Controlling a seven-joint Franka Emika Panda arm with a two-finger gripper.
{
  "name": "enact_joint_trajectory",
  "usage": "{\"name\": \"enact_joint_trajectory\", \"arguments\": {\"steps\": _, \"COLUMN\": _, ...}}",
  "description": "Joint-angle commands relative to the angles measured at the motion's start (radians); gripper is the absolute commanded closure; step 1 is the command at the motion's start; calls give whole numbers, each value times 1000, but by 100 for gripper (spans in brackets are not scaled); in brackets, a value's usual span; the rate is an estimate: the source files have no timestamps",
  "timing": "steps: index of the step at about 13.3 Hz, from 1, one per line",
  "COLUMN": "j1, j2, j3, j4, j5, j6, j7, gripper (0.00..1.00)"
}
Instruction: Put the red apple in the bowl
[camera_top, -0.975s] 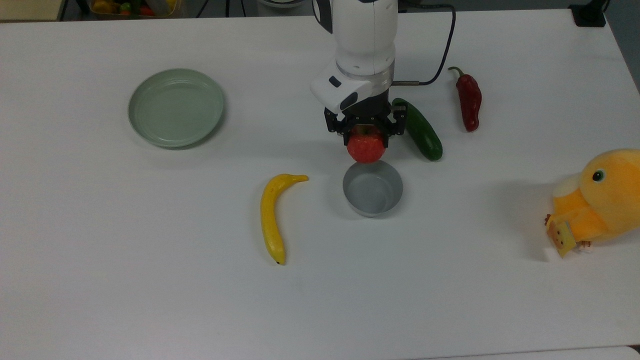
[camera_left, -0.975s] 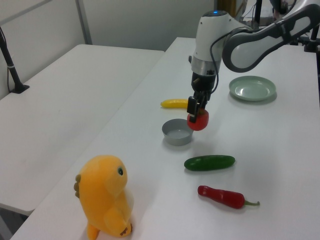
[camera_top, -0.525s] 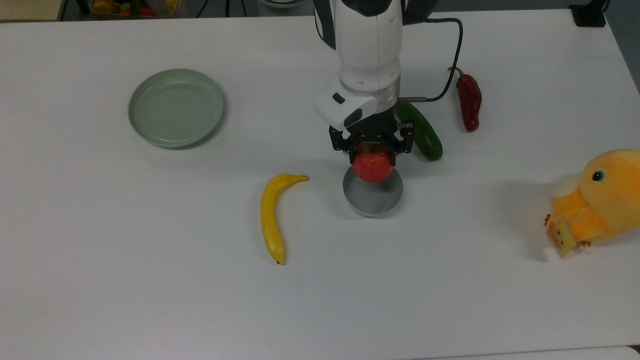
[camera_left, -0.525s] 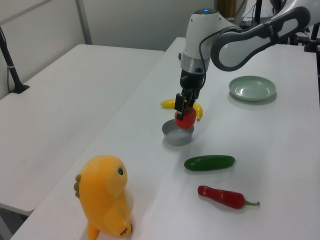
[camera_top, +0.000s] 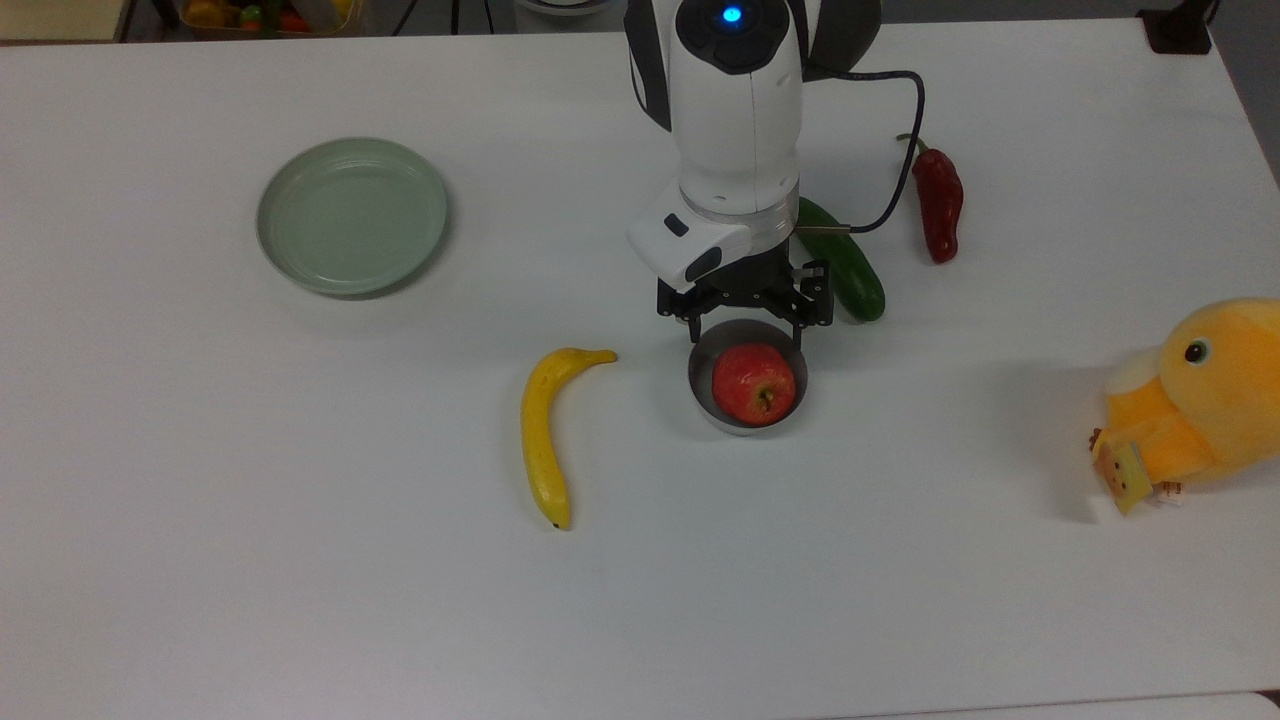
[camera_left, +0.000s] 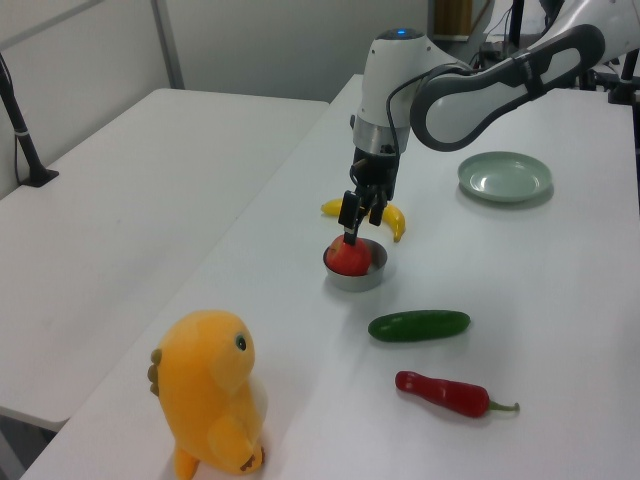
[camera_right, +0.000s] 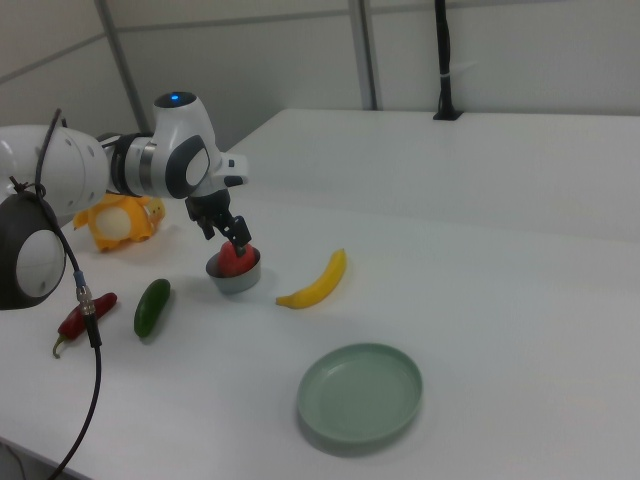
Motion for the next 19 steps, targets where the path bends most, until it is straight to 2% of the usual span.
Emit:
{"name": "enact_joint_trajectory", "arguments": {"steps": 1, "j1": -18, "j2": -11, "j3": 19, "j4": 15, "j5": -21, "j6": -42, "j7": 25, "gripper": 0}}
{"name": "enact_joint_trajectory", "arguments": {"steps": 3, "j1": -18, "j2": -48, "j3": 21, "j4": -5, "j5": -69, "j6": -46, "j7": 20, "gripper": 0}}
{"name": "enact_joint_trajectory", "arguments": {"steps": 5, "j1": -23, "j2": -122, "j3": 21, "j4": -66, "j5": -74, "j6": -58, "j7": 5, "gripper": 0}}
{"name": "enact_joint_trajectory", "arguments": {"steps": 8, "j1": -34, "j2": -282, "j3": 16, "j4": -155, "j5": -67, "j6": -250, "j7": -129, "gripper": 0}}
{"name": "enact_joint_trajectory", "arguments": {"steps": 9, "j1": -32, "j2": -342, "j3": 13, "j4": -204, "j5": -67, "j6": -285, "j7": -132, "gripper": 0}}
{"name": "enact_joint_trajectory", "arguments": {"steps": 12, "j1": -34, "j2": -483, "j3": -22, "j4": -383, "j5": -70, "j6": -252, "j7": -133, "gripper": 0}}
{"name": "enact_joint_trajectory", "arguments": {"steps": 16, "j1": -40, "j2": -524, "j3": -108, "j4": -413, "j5": -67, "j6": -260, "j7": -135, "gripper": 0}}
{"name": "enact_joint_trajectory", "arguments": {"steps": 19, "j1": -69, "j2": -516, "j3": -114, "j4": -410, "j5": -59, "j6": -256, "j7": -173, "gripper": 0}}
